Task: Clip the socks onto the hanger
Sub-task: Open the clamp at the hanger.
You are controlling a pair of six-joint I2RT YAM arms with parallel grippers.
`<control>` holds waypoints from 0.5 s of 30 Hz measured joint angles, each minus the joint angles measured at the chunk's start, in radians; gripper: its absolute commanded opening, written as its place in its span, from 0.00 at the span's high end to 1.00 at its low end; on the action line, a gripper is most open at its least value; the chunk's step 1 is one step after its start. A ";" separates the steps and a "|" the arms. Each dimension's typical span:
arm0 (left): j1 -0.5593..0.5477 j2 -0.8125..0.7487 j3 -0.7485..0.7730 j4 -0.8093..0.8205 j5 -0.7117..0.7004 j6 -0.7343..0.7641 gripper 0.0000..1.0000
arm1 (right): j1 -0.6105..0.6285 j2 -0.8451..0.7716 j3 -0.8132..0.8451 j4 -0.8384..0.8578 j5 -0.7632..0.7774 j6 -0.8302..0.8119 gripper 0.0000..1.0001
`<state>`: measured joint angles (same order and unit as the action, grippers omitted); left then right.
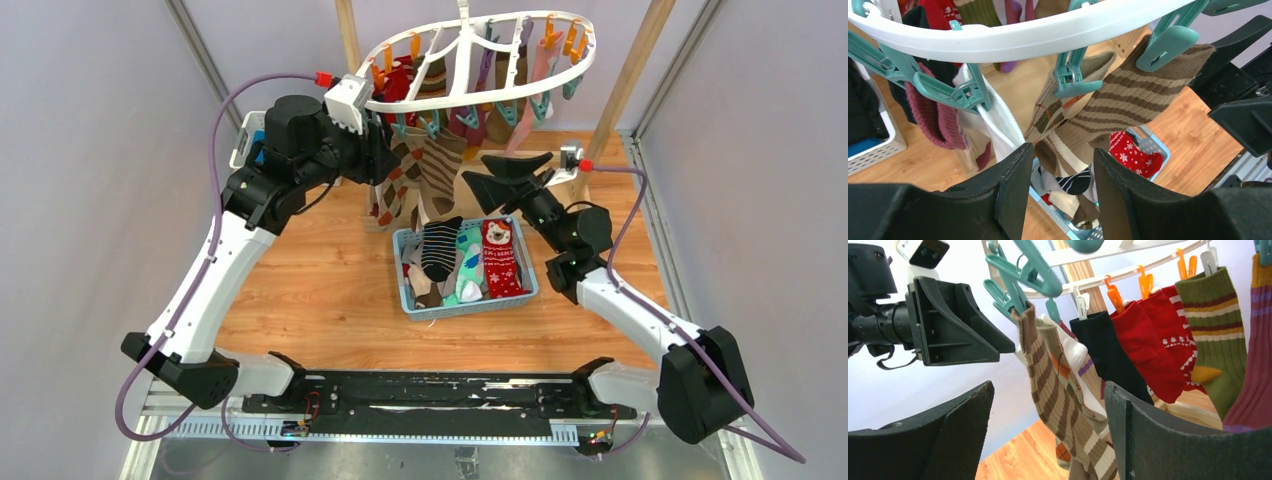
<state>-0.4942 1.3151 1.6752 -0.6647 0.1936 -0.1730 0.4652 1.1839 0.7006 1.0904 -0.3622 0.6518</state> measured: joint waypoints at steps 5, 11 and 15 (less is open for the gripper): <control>0.000 0.000 0.008 0.000 -0.019 0.005 0.48 | -0.050 0.039 0.020 0.084 -0.026 0.076 0.22; 0.000 0.000 0.014 0.000 -0.034 0.006 0.48 | -0.137 0.266 0.199 0.299 -0.146 0.303 0.22; 0.000 0.000 0.021 -0.003 -0.041 0.008 0.48 | -0.154 0.344 0.269 0.364 -0.199 0.402 0.21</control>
<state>-0.4942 1.3155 1.6966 -0.6674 0.1524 -0.1646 0.3111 1.5276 0.9699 1.4544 -0.5610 1.0542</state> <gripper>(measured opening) 0.519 0.785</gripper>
